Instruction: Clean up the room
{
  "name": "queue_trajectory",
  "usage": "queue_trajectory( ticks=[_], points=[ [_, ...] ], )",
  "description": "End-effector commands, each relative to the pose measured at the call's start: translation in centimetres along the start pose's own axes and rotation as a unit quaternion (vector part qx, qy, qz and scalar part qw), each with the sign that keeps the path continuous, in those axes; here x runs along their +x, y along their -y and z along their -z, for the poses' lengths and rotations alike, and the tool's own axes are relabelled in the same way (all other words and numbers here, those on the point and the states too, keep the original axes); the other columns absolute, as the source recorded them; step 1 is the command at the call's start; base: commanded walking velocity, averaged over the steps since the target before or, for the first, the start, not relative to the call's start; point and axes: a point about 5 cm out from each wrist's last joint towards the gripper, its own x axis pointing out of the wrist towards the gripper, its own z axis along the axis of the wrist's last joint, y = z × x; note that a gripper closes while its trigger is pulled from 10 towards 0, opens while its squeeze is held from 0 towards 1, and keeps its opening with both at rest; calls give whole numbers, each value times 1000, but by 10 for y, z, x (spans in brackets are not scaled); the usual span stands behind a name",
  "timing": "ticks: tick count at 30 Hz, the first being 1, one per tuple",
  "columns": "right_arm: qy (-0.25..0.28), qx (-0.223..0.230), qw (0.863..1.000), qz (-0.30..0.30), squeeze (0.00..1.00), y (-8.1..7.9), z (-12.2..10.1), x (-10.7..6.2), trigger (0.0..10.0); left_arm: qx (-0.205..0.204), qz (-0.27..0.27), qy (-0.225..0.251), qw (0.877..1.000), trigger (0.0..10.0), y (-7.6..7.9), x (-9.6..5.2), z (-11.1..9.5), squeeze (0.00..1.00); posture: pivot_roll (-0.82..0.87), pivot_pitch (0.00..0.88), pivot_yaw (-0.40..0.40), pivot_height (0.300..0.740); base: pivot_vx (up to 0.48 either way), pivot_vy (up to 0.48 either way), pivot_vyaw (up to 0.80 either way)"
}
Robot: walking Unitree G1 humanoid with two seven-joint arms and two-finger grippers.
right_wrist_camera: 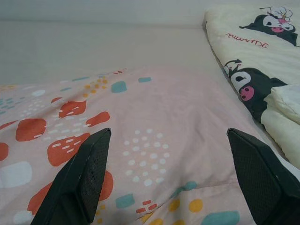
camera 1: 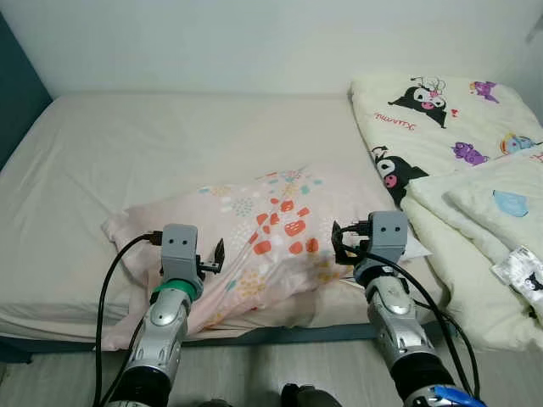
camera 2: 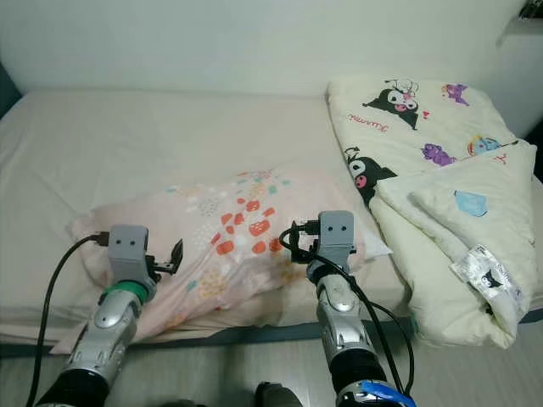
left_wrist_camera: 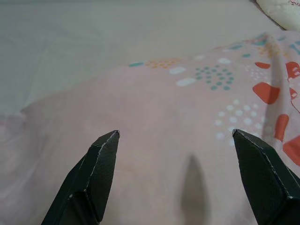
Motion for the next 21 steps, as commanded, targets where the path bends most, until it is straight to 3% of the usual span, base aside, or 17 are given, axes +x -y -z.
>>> queue_trajectory(
  ticks=[1, 11, 15, 16, 21],
  points=[
    [-1, -5, 1000, 1, 0, -2, 2, -1, 10000, 2, -14, 0, 1000, 10000, -3, 0, -1, 0, -3, 90, 14, 740, 0, 0, 0],
    [-1, -22, 1000, -3, 0, -3, 1, -1, 10000, -9, -11, -12, 1000, 10000, -4, 0, 0, 0, 4, 94, 20, 740, 0, 0, 0],
    [-1, -29, 1000, -1, 0, -2, 1, 0, 10000, -3, -5, -15, 1000, 10000, -2, 2, -1, 0, 4, 91, 24, 740, 0, -476, 800],
    [0, -10, 1000, 2, 0, -1, 1, -1, 10000, -1, -4, -15, 1000, 10000, -1, 3, -1, 0, 4, 91, 24, 740, 0, -480, 0],
    [-1, -4, 1000, 5, 0, 1, 1, -1, 10000, 4, -4, -15, 1000, 10000, 0, 4, -3, 0, 4, 90, 24, 740, 0, -480, 0]
  ],
)
